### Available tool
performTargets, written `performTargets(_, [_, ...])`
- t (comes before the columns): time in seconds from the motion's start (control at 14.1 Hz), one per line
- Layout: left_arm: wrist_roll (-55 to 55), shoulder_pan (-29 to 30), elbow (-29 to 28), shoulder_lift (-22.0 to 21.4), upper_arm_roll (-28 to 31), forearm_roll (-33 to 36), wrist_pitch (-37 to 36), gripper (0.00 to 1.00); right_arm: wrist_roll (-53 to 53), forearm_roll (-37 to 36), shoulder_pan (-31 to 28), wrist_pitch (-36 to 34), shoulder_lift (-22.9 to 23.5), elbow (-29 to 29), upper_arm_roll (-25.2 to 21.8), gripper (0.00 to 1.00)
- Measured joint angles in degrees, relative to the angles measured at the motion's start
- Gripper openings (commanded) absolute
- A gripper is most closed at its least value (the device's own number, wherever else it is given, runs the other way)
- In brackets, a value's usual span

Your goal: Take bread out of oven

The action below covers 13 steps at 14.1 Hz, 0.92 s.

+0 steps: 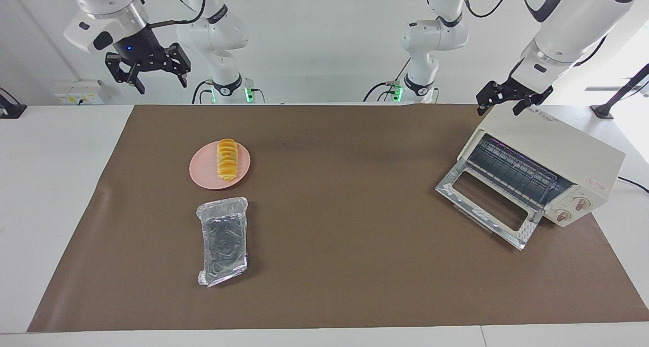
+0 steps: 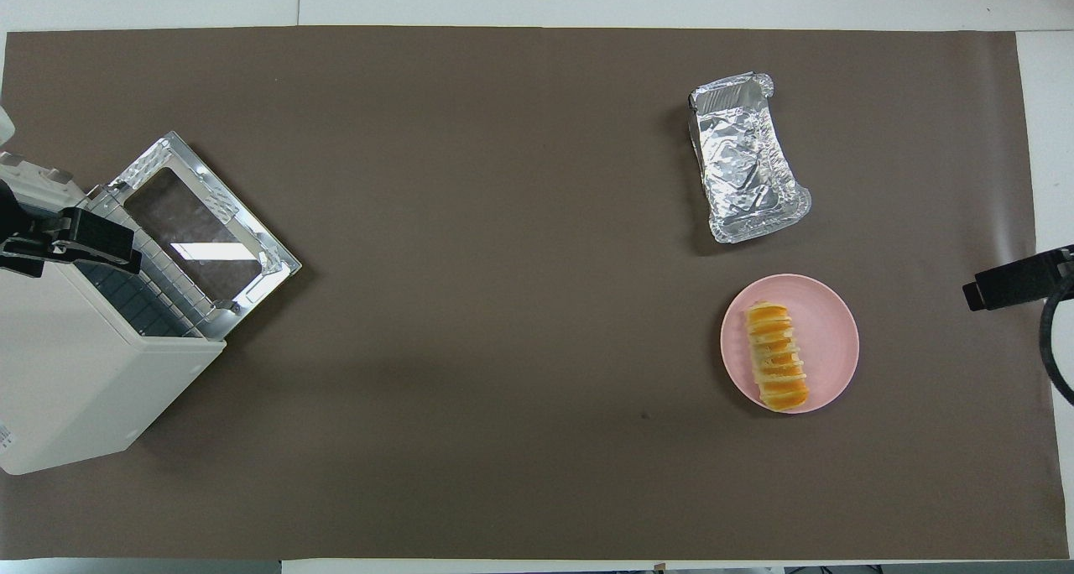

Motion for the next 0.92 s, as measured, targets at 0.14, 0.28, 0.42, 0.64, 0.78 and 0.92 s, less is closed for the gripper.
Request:
performTargets(0.14, [0.0,0.0,0.0,0.0,0.0,0.0,0.0,1.0,0.0,-0.3,-0.2,0.5,-0.4,-1.5,0.0,1.0])
performTargets(0.28, [0.0,0.0,0.0,0.0,0.0,0.0,0.0,1.0,0.0,-0.4,-0.5,1.4,-0.6,-2.4,0.0,1.0])
performTargets(0.42, [0.0,0.0,0.0,0.0,0.0,0.0,0.0,1.0,0.0,-0.5,-1.1,1.6,-0.6,-2.5,0.0,1.0])
performTargets(0.64, [0.0,0.0,0.0,0.0,0.0,0.0,0.0,1.0,0.0,-0.5,-1.7,1.6,-0.7,-2.5,0.0,1.0])
performTargets(0.78, [0.0,0.0,0.0,0.0,0.0,0.0,0.0,1.0,0.0,-0.5,-1.8,1.7,-0.8,-2.5,0.0,1.0])
performTargets(0.92, [0.0,0.0,0.0,0.0,0.0,0.0,0.0,1.0,0.0,-0.5,-1.8,2.0,-0.8,-2.5,0.0,1.0])
